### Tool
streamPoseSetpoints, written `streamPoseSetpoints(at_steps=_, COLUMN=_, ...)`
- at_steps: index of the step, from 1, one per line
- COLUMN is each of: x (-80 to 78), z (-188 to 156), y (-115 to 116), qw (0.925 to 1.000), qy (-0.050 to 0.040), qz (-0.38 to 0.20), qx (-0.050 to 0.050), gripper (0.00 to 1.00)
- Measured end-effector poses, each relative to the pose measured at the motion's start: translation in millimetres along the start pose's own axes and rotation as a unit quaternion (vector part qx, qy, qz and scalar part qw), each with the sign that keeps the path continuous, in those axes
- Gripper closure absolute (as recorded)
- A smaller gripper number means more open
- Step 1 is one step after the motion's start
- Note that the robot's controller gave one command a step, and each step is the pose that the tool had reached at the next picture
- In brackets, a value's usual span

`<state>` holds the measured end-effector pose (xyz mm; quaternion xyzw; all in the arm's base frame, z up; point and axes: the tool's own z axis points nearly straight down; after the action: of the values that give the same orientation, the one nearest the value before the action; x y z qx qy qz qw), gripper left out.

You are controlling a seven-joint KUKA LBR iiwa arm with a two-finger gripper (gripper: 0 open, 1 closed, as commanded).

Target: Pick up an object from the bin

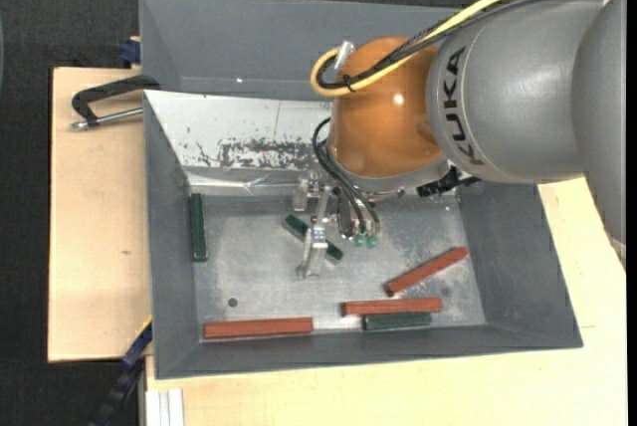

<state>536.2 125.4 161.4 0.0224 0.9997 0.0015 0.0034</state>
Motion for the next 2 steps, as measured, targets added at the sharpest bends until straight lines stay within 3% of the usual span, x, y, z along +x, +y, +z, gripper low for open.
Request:
streamPoseSetpoints(at_steps=1, x=-15.0, z=84, y=-32, qw=0.998, qy=0.0011, qz=0.063, qx=0.0, gripper=0.0)
streamPoseSetpoints(at_steps=2, x=-20.9, z=118, y=-40, qw=0.9975, qy=-0.0035, qz=0.071, qx=0.0, gripper=0.0)
